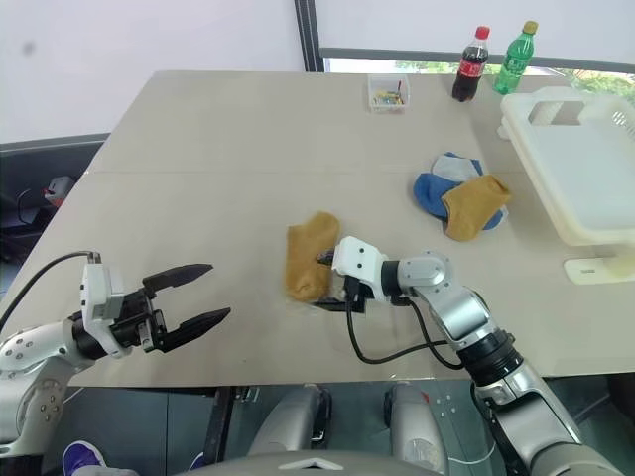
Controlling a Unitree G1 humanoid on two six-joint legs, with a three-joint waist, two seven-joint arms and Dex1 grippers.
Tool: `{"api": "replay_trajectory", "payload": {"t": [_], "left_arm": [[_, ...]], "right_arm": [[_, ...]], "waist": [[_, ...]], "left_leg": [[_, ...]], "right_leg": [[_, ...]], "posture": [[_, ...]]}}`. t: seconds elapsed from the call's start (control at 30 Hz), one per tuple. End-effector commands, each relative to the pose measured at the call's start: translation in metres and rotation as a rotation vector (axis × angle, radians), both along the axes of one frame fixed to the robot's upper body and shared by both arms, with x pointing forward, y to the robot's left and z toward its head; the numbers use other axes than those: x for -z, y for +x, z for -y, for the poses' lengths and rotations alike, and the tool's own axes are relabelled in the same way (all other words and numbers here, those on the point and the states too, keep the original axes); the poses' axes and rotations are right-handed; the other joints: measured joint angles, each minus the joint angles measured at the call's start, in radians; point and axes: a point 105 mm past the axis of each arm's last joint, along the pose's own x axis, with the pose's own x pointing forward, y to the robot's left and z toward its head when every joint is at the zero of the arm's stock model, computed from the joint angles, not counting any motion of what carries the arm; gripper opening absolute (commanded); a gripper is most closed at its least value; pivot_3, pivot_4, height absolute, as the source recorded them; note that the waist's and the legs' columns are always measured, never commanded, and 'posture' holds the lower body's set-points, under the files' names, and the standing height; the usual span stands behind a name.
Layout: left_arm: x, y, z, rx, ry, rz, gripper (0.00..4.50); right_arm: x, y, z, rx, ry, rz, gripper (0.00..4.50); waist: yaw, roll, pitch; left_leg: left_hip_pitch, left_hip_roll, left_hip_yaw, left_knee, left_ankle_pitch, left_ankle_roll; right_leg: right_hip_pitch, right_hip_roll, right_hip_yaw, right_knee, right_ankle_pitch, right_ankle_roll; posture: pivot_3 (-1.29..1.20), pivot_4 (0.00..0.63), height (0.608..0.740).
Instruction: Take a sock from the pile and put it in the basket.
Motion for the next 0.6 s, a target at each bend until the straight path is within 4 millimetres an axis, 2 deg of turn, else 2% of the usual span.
{"api": "replay_trajectory", "payload": {"t": [0.03,0.5,0.57,0.6], "left_arm": [[-0.0025,-0.0003,0.0021,0.011,0.008,0.021,4.50],[-0.0021,-0.0004,0.0024,0.011,0.007,0.020,4.50],[-0.0020,-0.0004,0.0027,0.011,0.007,0.020,4.50],[-0.0020,-0.0002,0.0029,0.012,0.007,0.020,4.50]], "right_arm": [[-0.0102,-0.0015,-0.0028,-0.007,0.028,0.048,3.90],[-0.0098,-0.0038,-0.0032,-0.025,0.028,0.027,3.90],[-0.0098,-0.0038,-0.0031,-0.026,0.028,0.026,4.43],[-0.0099,-0.0038,-0.0030,-0.027,0.028,0.025,4.48]], "waist": [[0.000,0.000,0.000],[0.000,0.000,0.000],[0.000,0.000,0.000],[0.000,0.000,0.000]], "left_leg": [[0.000,0.000,0.000,0.000,0.000,0.000],[0.000,0.000,0.000,0.000,0.000,0.000],[0.000,0.000,0.000,0.000,0.000,0.000],[0.000,0.000,0.000,0.000,0.000,0.000]], "right_leg": [[0.000,0.000,0.000,0.000,0.000,0.000],[0.000,0.000,0.000,0.000,0.001,0.001],[0.000,0.000,0.000,0.000,0.001,0.001],[0.000,0.000,0.000,0.000,0.001,0.001]], "posture": [[0.00,0.150,0.740],[0.00,0.150,0.740],[0.00,0.150,0.740],[0.00,0.150,0.740]]}}
